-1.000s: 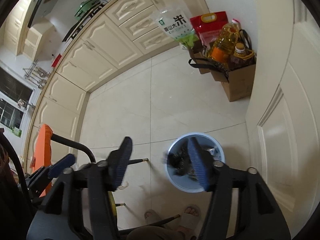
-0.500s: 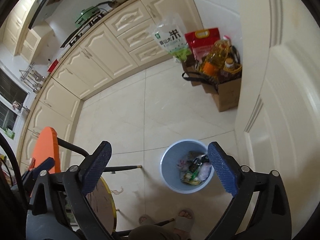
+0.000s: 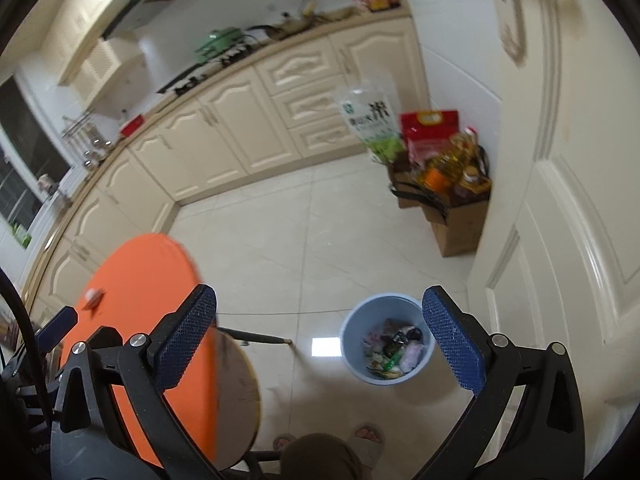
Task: Collect trash
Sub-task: 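Move both tools back over the orange table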
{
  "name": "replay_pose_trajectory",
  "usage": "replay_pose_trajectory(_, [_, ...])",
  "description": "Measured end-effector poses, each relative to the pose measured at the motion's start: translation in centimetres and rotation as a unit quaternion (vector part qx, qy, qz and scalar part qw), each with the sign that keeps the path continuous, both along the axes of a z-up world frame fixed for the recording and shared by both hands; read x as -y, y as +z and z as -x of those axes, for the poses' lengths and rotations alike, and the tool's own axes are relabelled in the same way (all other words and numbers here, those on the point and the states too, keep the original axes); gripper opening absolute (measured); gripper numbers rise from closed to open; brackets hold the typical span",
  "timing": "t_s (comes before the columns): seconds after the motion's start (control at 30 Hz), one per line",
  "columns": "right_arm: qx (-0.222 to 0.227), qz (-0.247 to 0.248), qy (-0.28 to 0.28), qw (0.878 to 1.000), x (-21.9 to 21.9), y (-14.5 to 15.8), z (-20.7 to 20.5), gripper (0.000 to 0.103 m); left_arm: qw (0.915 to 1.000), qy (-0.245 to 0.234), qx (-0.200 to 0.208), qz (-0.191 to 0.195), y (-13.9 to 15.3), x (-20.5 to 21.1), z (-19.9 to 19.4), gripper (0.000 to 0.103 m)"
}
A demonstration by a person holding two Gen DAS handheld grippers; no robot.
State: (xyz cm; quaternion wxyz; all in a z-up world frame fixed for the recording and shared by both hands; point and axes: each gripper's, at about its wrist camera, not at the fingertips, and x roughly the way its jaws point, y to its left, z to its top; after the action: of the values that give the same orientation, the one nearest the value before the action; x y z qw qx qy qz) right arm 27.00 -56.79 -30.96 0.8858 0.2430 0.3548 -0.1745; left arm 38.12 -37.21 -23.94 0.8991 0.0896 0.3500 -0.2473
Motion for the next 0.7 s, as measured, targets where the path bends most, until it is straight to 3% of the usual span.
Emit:
replay_pose_trajectory(0.37, [0.025, 0.052, 0.099, 0.993, -13.1, 5.3, -2.2, 0.103, 0.9937, 0.09, 0.037, 0.057, 2.3, -15.4, 7.7, 0.102])
replay_pose_trajectory(0.7, [0.032, 0.076, 0.197, 0.977, -24.7, 6.3, -5.5, 0.103, 0.9798, 0.178, 0.058, 0.07, 1.5, -24.7, 13.5, 0.102])
